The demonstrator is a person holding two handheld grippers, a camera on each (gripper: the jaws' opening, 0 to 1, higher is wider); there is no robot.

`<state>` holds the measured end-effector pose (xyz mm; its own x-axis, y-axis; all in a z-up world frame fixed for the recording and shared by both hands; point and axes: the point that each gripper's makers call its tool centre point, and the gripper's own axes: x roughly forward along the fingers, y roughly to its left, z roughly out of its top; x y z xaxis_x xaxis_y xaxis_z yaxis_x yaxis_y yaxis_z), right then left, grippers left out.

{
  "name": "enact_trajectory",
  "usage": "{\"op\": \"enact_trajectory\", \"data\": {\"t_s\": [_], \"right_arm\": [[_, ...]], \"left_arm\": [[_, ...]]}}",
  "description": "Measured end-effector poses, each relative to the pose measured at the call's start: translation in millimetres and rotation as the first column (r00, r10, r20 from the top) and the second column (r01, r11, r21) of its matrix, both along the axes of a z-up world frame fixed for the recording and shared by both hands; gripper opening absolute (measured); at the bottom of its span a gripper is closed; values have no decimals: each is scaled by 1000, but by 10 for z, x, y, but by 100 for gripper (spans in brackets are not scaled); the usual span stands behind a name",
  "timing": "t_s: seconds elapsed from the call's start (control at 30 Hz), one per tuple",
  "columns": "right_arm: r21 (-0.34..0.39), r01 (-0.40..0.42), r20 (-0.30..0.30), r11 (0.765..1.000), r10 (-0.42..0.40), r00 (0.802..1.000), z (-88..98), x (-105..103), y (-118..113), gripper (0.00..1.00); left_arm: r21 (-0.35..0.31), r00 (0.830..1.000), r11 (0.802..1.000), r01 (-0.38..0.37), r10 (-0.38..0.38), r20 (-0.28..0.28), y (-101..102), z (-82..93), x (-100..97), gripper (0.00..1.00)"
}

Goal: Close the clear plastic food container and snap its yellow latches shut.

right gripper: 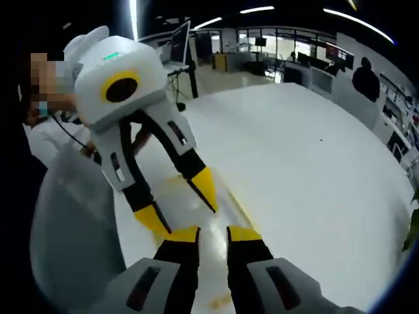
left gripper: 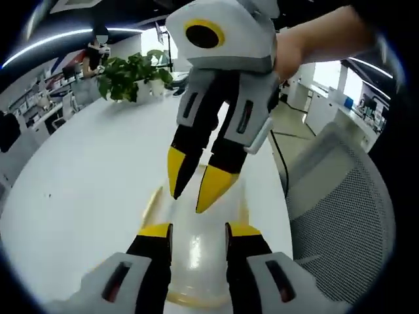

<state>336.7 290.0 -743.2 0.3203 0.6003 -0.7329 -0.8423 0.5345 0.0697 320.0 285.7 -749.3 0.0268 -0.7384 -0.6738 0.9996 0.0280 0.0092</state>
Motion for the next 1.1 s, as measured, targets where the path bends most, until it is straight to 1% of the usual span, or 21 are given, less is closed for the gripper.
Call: {"op": "enact_trajectory", "data": {"t_s": [0.1,0.17,0.2,0.23,0.3,0.4,0.47,0.6,0.67,0.7,0.77,0.83,0.87,0.93,1.03,1.1], "right_arm": [[1,-6,3,1000,6,1000,-24,41,14,14],[5,0,4,1000,0,1000,-30,80,16,14],[3,1,4,1000,-1,1000,-31,90,16,14],[-3,0,8,1000,0,1000,-31,105,13,14],[-12,0,13,1000,0,1000,-31,145,0,15],[-13,14,0,1000,-14,1000,-39,198,-25,15],[-22,13,5,1000,-13,1000,-36,227,-42,16],[-36,27,-5,999,-27,1000,-62,301,-76,17],[-55,37,-23,998,-38,999,-99,321,-93,18],[-51,39,-30,998,-41,999,-113,333,-81,20],[-24,56,-61,998,-58,996,-120,339,-56,23],[8,93,-115,996,-91,989,-133,347,-37,27],[-6,100,-118,995,-100,988,-148,364,-69,28],[-10,95,-121,995,-96,988,-160,380,-79,29],[1,85,-166,996,-84,983,-163,353,-84,30],[10,62,-194,998,-59,979,-133,346,-65,33]], "left_arm": [[4,1000,1000,19,-19,-9,-10,-28,-34,30],[15,1000,999,31,-31,1,-5,-61,-52,29],[-5,999,999,43,-43,15,-25,-42,-57,29],[11,999,999,42,-42,5,-4,-55,-65,29],[6,999,999,41,-41,3,-12,-46,-67,29],[4,999,999,41,-41,4,-12,-46,-61,29],[1,999,999,39,-39,1,-12,-45,-55,29],[-5,999,999,36,-36,3,-13,-44,-57,29],[-11,999,999,32,-32,3,-12,-45,-58,29],[-15,1000,999,28,-28,4,-11,-43,-55,29],[-19,1000,1000,19,-19,3,-9,-44,-56,29],[-20,1000,1000,14,-14,4,-10,-46,-55,29],[-19,1000,1000,12,-12,5,-10,-45,-58,29],[-20,1000,1000,9,-9,5,-11,-47,-56,29],[-23,1000,1000,5,-5,4,-8,-46,-57,29],[-22,1000,1000,5,-5,1,-8,-47,-59,29]]}}
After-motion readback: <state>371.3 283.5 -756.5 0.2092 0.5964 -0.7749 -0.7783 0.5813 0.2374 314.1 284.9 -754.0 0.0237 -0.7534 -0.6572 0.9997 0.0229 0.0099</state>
